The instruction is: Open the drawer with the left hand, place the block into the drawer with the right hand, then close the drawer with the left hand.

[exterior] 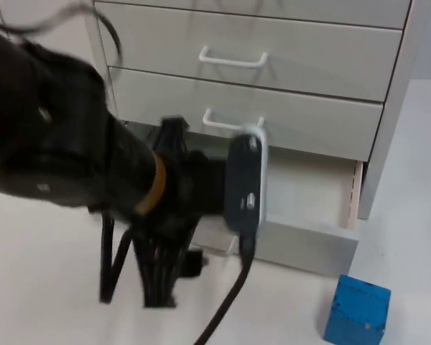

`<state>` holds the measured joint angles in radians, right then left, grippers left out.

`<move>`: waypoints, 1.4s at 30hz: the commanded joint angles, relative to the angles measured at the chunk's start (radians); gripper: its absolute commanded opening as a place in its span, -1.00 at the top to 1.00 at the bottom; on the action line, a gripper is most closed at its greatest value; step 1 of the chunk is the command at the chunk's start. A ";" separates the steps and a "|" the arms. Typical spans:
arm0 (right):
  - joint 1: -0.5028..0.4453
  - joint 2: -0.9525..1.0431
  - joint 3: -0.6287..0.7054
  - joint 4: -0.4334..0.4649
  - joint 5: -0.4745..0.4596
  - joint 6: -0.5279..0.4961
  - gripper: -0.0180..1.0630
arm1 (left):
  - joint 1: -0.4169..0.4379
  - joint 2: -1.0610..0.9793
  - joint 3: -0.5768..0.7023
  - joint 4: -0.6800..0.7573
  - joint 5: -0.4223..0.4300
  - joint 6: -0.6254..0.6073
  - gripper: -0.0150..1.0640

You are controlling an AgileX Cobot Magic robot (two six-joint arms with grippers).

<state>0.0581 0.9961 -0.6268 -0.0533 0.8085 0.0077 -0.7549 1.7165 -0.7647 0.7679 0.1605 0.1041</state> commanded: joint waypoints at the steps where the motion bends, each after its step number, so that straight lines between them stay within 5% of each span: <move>1: -0.004 -0.001 -0.003 0.007 -0.012 0.006 -0.98 | -0.008 -0.044 0.002 -0.143 -0.008 -0.005 -0.29; 5: -0.004 -0.001 -0.003 0.007 -0.012 0.006 -0.98 | -0.008 -0.138 0.002 -0.495 -0.002 -0.005 -0.29; 12: -0.004 -0.001 -0.003 0.007 -0.006 0.006 -0.98 | 0.032 -0.157 0.002 -0.698 0.040 -0.005 -0.29; 20: -0.004 -0.001 -0.003 0.011 0.002 0.011 -0.98 | 0.177 -0.189 0.002 -0.884 0.126 -0.007 -0.29; 31: -0.004 -0.001 -0.003 0.034 0.005 0.011 -0.98 | 0.369 -0.363 0.003 -0.966 0.251 -0.031 -0.31; 42: -0.004 -0.001 -0.003 0.040 0.012 0.005 -0.98 | 0.513 -0.596 0.003 -0.927 0.362 -0.049 -0.59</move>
<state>0.0581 0.9961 -0.6268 -0.0172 0.8140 0.0188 -0.2520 1.1445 -0.7647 -0.1664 0.5045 0.0648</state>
